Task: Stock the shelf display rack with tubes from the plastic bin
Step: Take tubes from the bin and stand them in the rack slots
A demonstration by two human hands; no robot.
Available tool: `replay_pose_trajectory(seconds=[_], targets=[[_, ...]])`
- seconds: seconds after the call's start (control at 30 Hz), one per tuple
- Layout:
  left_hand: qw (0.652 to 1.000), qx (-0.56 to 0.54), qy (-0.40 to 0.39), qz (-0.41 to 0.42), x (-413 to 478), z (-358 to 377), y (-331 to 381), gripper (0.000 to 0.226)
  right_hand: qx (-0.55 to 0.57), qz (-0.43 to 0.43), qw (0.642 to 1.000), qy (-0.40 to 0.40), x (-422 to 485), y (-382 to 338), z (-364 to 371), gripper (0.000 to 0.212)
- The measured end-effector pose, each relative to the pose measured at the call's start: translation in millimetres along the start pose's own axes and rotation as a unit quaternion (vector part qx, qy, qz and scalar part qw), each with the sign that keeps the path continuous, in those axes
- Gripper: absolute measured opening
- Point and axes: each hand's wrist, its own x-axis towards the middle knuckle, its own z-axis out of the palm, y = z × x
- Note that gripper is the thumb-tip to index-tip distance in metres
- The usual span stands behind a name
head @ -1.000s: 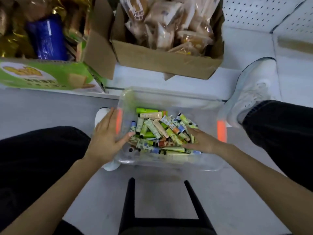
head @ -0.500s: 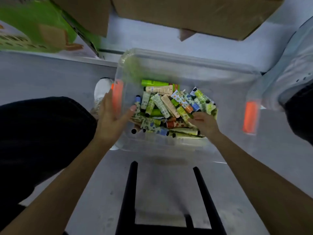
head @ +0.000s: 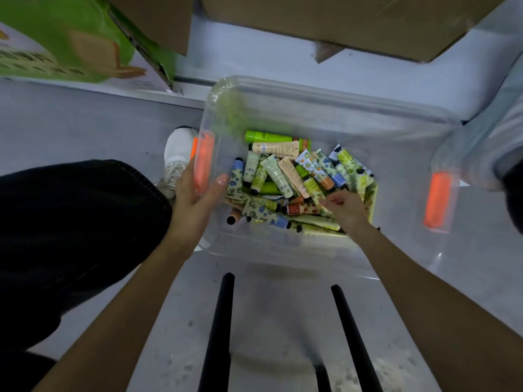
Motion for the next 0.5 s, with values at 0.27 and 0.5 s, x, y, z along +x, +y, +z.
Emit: replay_pose_trajectory(seconds=[0.27, 0.5], targets=[[0.999, 0.041, 0.008, -0.007, -11.4, -2.3, 4.9, 0.08, 0.143, -0.04, 0.987, -0.062, -47.3, -58.7, -15.2, 0.013], [0.996, 0.012, 0.054, 0.066, -22.1, 8.5, 45.1, 0.037, 0.322, -0.031, 0.926, -0.195, -108.0, -124.3, 4.7, 0.009]])
